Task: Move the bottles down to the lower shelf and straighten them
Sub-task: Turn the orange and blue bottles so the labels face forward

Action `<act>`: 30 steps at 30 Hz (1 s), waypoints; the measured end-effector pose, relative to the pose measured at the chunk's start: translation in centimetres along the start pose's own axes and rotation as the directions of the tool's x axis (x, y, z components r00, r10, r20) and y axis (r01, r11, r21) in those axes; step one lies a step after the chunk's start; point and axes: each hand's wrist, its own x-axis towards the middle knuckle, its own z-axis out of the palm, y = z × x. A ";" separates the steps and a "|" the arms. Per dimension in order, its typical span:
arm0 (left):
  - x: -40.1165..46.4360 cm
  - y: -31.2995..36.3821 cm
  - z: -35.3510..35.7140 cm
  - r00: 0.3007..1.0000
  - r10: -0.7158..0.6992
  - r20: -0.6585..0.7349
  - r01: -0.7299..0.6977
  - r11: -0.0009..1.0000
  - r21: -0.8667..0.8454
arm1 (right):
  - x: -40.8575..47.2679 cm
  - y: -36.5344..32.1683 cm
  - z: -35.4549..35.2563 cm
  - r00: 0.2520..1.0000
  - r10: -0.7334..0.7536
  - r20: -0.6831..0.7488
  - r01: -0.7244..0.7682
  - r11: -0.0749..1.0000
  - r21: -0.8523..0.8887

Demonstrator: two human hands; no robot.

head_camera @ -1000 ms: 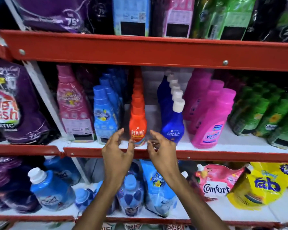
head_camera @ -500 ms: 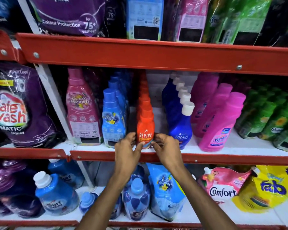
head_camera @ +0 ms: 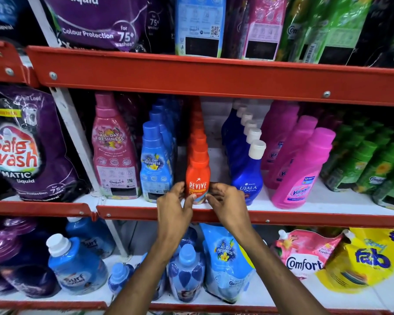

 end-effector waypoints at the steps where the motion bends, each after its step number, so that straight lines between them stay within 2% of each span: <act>1: -0.1 0.0 0.0 1.000 -0.003 -0.009 0.003 1.000 -0.010 | -0.1 -0.1 0.0 1.000 0.002 -0.007 -0.002 1.000 0.011; 4: -0.8 -0.1 -0.2 0.996 -0.027 -0.082 0.021 0.997 -0.073 | -1.2 -0.4 -0.4 0.998 0.001 -0.059 0.002 0.998 0.058; 6: -1.4 0.2 -0.3 0.982 -0.034 -0.186 0.014 0.994 -0.106 | -2.5 -0.1 -1.1 0.990 -0.013 -0.142 0.018 0.999 0.034; 8: -2.0 0.7 -0.1 0.954 0.001 -0.299 -0.034 0.994 -0.105 | -3.7 0.4 -2.3 0.968 -0.054 -0.243 0.059 0.998 0.010; 10: -2.6 1.6 0.7 0.943 0.061 -0.327 -0.094 0.992 -0.085 | -4.6 0.9 -3.7 0.945 -0.069 -0.319 0.082 0.996 0.028; 12: -3.1 2.8 2.0 0.965 0.107 -0.240 -0.131 0.988 -0.087 | -4.9 1.4 -5.1 0.924 -0.034 -0.382 0.070 0.994 0.080; 15: -3.2 4.1 4.3 0.992 0.094 -0.078 -0.102 0.989 -0.103 | -4.7 2.5 -6.9 0.888 0.048 -0.457 0.008 0.993 0.120; 21: -1.7 4.4 7.1 0.991 -0.029 0.127 0.046 0.990 -0.130 | -3.4 4.0 -8.7 0.917 0.078 -0.390 -0.051 0.995 0.081; 26: -0.8 4.6 7.5 0.982 -0.055 0.179 0.074 0.993 -0.097 | -2.5 4.7 -9.1 0.964 0.024 -0.263 -0.024 1.000 0.002; 30: -0.5 4.3 7.9 0.980 -0.088 0.180 0.110 0.987 -0.116 | -2.4 5.2 -9.3 0.971 0.007 -0.237 -0.006 1.000 0.005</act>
